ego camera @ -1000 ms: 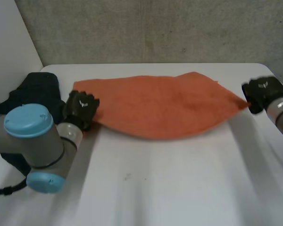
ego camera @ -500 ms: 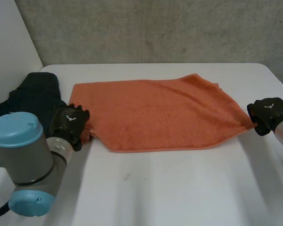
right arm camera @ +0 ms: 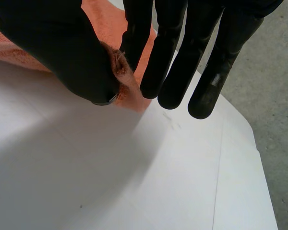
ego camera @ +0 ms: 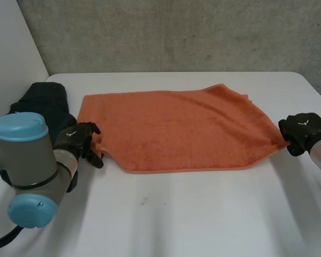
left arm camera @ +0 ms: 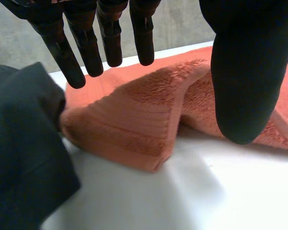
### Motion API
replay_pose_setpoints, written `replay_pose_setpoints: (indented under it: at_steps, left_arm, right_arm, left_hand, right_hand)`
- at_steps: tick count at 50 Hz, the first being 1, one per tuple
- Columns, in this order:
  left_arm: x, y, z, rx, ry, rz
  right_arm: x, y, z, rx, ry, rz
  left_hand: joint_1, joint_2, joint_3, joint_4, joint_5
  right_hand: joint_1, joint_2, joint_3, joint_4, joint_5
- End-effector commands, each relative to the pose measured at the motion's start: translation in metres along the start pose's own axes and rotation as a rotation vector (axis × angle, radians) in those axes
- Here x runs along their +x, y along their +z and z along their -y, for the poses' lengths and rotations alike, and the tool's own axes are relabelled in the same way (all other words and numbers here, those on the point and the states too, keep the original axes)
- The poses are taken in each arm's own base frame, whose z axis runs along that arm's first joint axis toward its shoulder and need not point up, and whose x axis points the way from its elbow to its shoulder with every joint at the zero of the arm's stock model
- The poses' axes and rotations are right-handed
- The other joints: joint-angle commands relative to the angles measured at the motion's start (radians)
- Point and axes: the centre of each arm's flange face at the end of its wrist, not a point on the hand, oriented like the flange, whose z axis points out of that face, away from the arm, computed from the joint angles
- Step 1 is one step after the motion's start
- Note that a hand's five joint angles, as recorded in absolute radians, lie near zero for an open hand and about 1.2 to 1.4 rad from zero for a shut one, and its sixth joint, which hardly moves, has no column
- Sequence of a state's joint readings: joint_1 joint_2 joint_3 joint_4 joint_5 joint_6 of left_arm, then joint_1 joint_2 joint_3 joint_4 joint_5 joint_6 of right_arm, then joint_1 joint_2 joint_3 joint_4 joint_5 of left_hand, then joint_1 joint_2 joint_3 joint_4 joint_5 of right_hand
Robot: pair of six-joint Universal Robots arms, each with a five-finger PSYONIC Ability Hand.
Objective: Fold the laundry.
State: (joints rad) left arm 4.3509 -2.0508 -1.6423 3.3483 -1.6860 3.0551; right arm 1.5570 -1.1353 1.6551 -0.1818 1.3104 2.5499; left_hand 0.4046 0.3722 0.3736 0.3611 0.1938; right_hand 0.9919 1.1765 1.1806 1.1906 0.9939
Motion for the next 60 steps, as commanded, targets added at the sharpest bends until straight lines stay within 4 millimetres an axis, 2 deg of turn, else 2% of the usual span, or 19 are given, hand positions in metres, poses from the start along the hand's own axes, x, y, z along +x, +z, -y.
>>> replay_pose_setpoints:
  at_steps: [1, 3, 5, 10, 19, 26, 31, 45, 46, 50, 51, 52, 60]
  left_arm:
    - [0.011, 0.02, -0.004, 0.015, -0.002, -0.024]
    - [0.019, 0.026, -0.002, 0.034, 0.004, -0.029]
    - [0.022, 0.033, -0.003, 0.043, 0.014, -0.02]
    - [0.019, 0.049, -0.01, 0.046, 0.018, 0.032]
    - [0.015, 0.054, -0.009, 0.101, 0.055, 0.105]
    - [0.017, 0.045, -0.013, 0.105, 0.16, 0.149]
    - [0.019, 0.038, -0.007, 0.129, 0.22, 0.166]
    - [0.005, 0.029, -0.01, 0.089, 0.429, 0.207]
    - [0.004, 0.029, -0.01, 0.091, 0.433, 0.209]
    - [0.0, 0.027, -0.005, 0.098, 0.454, 0.219]
    - [-0.001, 0.024, -0.002, 0.103, 0.459, 0.22]
    - [-0.001, 0.023, 0.001, 0.11, 0.462, 0.217]
    - [0.011, -0.008, 0.032, 0.182, 0.568, 0.164]
  right_arm:
    - [-0.002, -0.002, -0.001, -0.008, 0.002, 0.0]
    - [-0.001, -0.005, 0.0, -0.005, 0.004, -0.002]
    - [-0.001, -0.006, 0.002, 0.001, 0.009, -0.004]
    - [0.004, -0.01, 0.011, 0.03, 0.058, -0.017]
    - [0.003, -0.011, 0.013, 0.039, 0.067, 0.005]
    - [0.002, -0.012, 0.013, 0.037, 0.066, 0.008]
    - [0.002, -0.012, 0.012, 0.035, 0.063, 0.004]
    - [0.001, -0.014, 0.015, 0.039, 0.063, 0.007]
    - [0.001, -0.014, 0.015, 0.038, 0.063, 0.007]
    - [0.001, -0.014, 0.016, 0.028, 0.065, 0.014]
    - [0.001, -0.015, 0.016, 0.023, 0.067, 0.017]
    - [0.001, -0.016, 0.016, 0.01, 0.074, 0.024]
    - [-0.007, -0.029, 0.017, -0.095, 0.125, 0.105]
  left_hand:
    - [0.135, 0.167, 0.166, 0.178, 0.171]
    - [0.196, 0.229, 0.227, 0.24, 0.233]
    - [0.217, 0.249, 0.248, 0.26, 0.253]
    - [0.299, 0.331, 0.33, 0.343, 0.335]
    - [0.411, 0.443, 0.442, 0.454, 0.447]
    - [0.393, 0.426, 0.424, 0.437, 0.43]
    - [0.367, 0.399, 0.398, 0.41, 0.403]
    - [0.317, 0.349, 0.348, 0.36, 0.353]
    - [0.337, 0.37, 0.368, 0.381, 0.373]
    - [0.68, 0.712, 0.711, 0.723, 0.716]
    - [0.916, 0.949, 0.947, 0.96, 0.953]
    - [0.991, 1.023, 1.022, 1.034, 1.027]
    - [0.992, 1.024, 1.023, 1.035, 1.028]
  right_hand:
    - [-0.592, -0.777, -0.781, -0.791, -0.768]
    - [-0.759, -0.944, -0.948, -0.958, -0.936]
    - [-0.817, -1.002, -1.006, -1.016, -0.994]
    - [-0.817, -1.002, -1.006, -1.016, -0.994]
    - [-0.817, -1.002, -1.006, -1.016, -0.994]
    - [-0.817, -1.002, -1.006, -1.016, -0.994]
    - [-0.817, -1.002, -1.006, -1.016, -0.994]
    - [-0.817, -1.002, -1.006, -1.016, -0.994]
    - [-0.817, -1.002, -1.006, -1.016, -0.994]
    - [-0.817, -1.002, -1.006, -1.016, -0.994]
    - [-0.817, -1.002, -1.006, -1.016, -0.994]
    - [-0.817, -1.002, -1.006, -1.016, -0.994]
    - [-0.817, -1.002, -1.006, -1.016, -0.994]
